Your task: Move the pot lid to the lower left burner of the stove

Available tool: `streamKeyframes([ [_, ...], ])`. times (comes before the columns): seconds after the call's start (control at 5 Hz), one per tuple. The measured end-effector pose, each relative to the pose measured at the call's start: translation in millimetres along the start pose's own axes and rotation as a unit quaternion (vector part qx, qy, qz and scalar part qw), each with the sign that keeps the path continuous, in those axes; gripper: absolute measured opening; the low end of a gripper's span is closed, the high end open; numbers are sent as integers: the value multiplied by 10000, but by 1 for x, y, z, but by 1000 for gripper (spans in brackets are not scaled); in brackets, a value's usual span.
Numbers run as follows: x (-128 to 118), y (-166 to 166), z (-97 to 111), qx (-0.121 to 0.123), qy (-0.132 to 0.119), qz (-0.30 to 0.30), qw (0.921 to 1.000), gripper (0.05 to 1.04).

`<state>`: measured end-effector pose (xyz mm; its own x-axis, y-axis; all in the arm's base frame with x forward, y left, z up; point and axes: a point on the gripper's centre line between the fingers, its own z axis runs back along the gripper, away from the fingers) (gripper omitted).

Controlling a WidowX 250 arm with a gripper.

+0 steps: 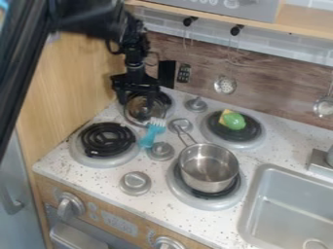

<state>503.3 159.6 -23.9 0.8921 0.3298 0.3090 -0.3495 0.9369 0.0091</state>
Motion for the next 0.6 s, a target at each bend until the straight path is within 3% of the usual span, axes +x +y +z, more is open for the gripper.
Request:
streamKeyframes([
  [0.6, 4, -4, -13, -64, 196, -44, 9998, 955],
])
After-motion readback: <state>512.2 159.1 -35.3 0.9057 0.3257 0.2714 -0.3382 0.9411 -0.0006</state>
